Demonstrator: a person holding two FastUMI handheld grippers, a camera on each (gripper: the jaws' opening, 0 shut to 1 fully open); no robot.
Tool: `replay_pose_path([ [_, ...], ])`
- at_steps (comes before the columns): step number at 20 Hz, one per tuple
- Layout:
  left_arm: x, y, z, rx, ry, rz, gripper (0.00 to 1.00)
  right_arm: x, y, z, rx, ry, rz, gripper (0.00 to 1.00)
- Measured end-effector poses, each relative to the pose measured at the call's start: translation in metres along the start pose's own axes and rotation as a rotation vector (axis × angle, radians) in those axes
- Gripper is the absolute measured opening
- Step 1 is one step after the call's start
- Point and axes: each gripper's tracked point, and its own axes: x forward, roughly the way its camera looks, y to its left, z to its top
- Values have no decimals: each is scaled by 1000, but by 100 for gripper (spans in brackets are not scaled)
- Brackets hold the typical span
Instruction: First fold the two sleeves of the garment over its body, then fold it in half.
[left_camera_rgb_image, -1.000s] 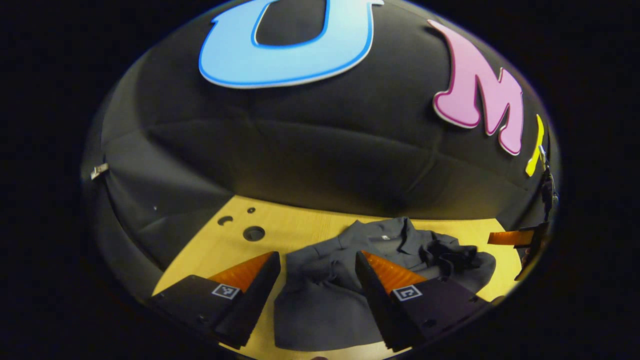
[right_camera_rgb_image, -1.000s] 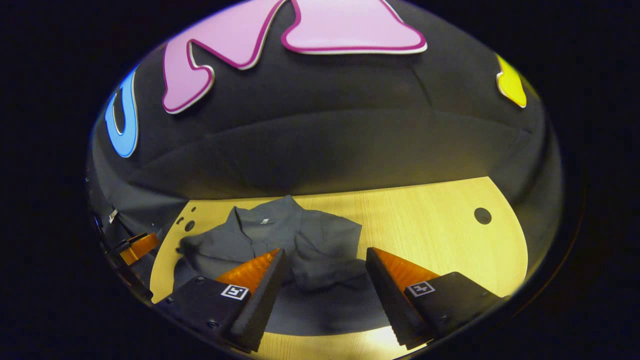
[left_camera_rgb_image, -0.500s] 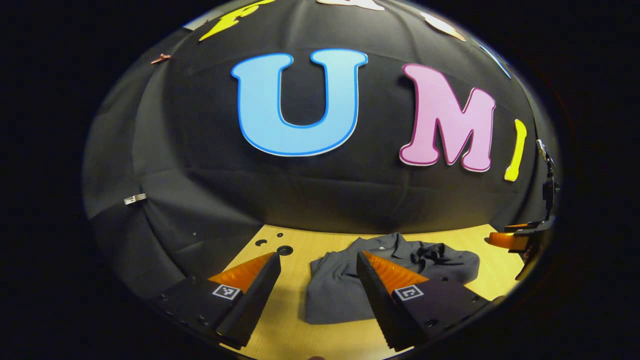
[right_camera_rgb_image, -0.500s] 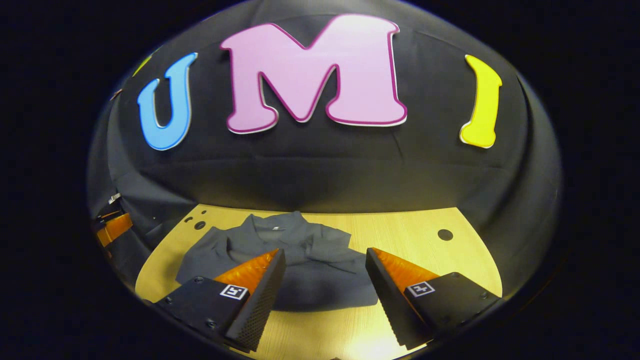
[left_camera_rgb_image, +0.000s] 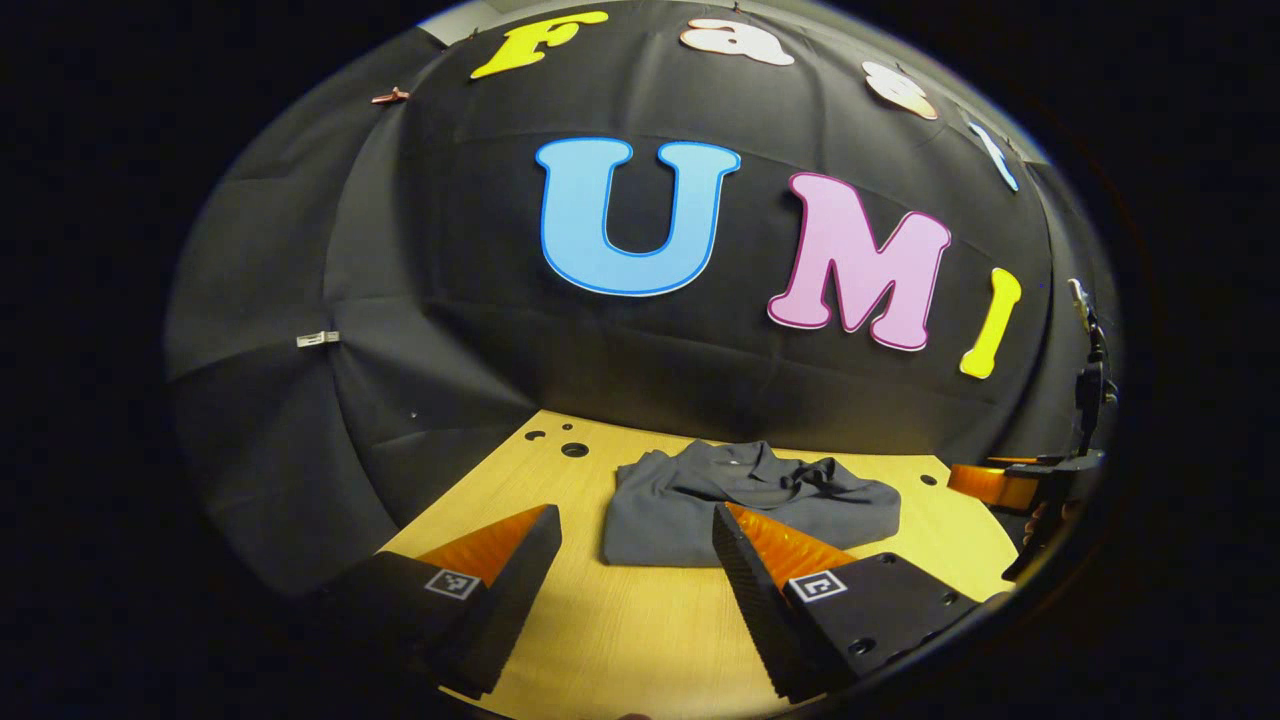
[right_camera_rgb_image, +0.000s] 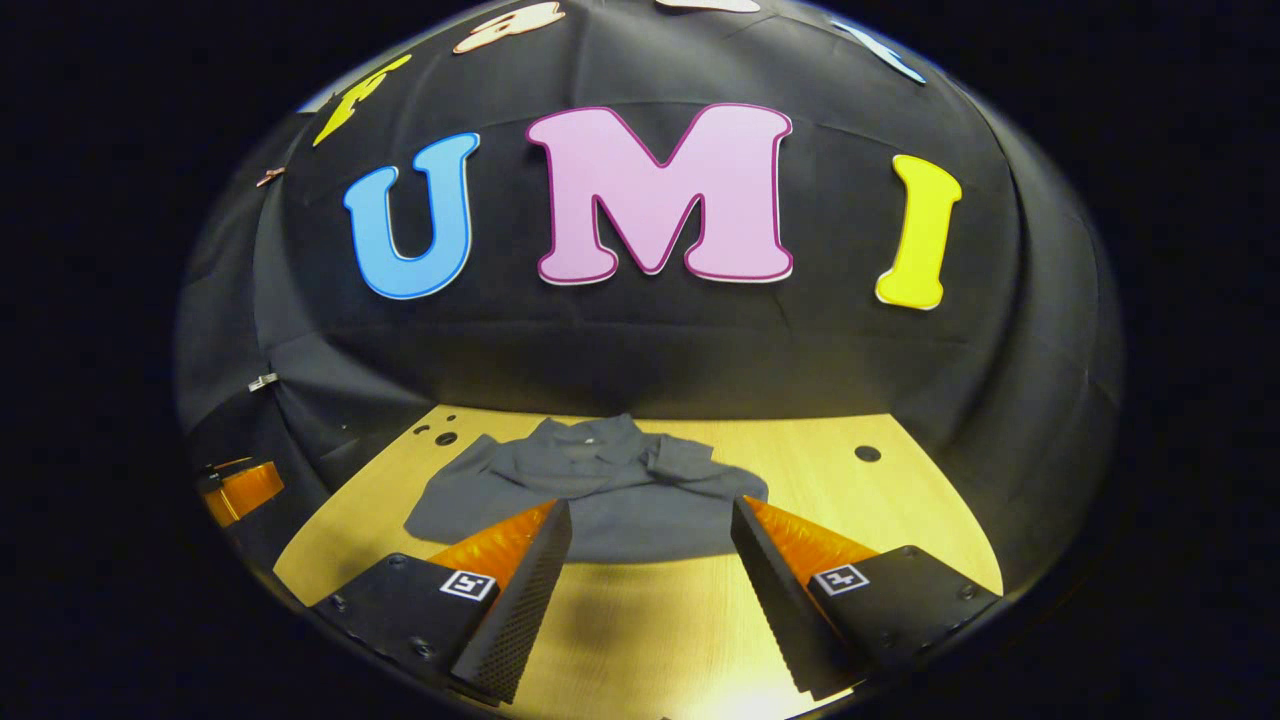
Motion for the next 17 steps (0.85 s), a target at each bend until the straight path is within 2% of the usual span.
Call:
replay_pose_path([
  [5, -27, 5, -29, 37, 45, -31, 96, -28, 24, -39, -3, 64, 25, 99],
  [13, -46, 5, -56, 9, 104, -91, 96, -59, 55, -95, -3, 145, 47, 99],
  [17, -48, -9, -76, -9, 165, -164, 96, -70, 71, -113, 3, 174, 60, 99],
])
